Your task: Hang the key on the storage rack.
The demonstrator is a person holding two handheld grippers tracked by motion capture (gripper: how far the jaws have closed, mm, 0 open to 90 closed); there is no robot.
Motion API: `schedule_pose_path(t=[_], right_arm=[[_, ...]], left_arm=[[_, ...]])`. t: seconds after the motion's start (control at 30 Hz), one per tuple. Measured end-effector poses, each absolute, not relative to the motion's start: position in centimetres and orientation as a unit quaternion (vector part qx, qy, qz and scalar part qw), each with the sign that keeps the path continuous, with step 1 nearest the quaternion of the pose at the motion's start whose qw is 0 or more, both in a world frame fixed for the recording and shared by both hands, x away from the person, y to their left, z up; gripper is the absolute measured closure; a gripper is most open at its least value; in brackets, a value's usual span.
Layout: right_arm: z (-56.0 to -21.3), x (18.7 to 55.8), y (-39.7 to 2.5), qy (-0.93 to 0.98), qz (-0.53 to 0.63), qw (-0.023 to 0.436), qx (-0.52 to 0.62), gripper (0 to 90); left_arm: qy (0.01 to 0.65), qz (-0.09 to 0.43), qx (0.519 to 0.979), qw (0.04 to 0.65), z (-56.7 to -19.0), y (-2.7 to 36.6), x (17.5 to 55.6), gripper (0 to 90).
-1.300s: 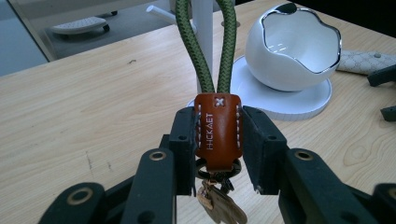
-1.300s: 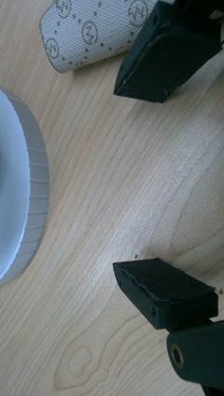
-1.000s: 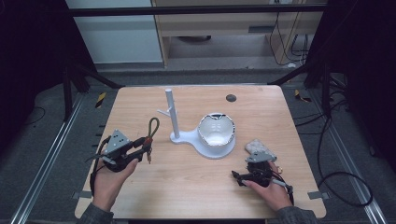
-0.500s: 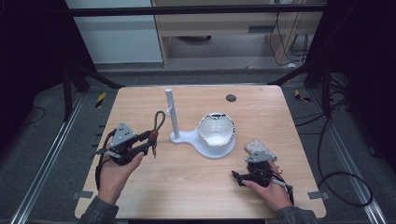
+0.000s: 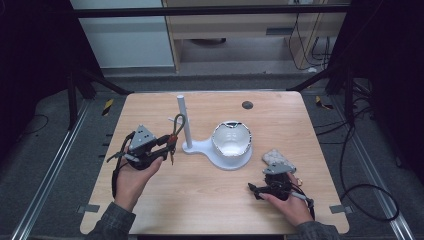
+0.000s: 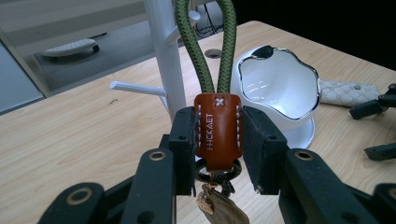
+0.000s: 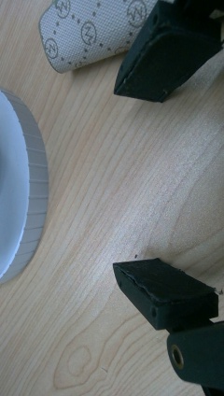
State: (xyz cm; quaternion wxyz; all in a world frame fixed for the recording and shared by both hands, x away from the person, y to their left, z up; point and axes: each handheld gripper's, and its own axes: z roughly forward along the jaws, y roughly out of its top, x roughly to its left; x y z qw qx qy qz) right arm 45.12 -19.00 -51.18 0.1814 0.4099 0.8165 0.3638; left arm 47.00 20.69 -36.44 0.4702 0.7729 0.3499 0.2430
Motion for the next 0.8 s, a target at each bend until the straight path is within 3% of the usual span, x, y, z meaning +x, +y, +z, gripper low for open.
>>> schedule_pose_path(t=[0.8], right_arm=[[-51.2,45.1,-19.0,0.816,0.364,0.181,0.410,13.0]], left_arm=[[0.368,0.235,0.775,0.458,-38.0,20.2,48.8,65.8]])
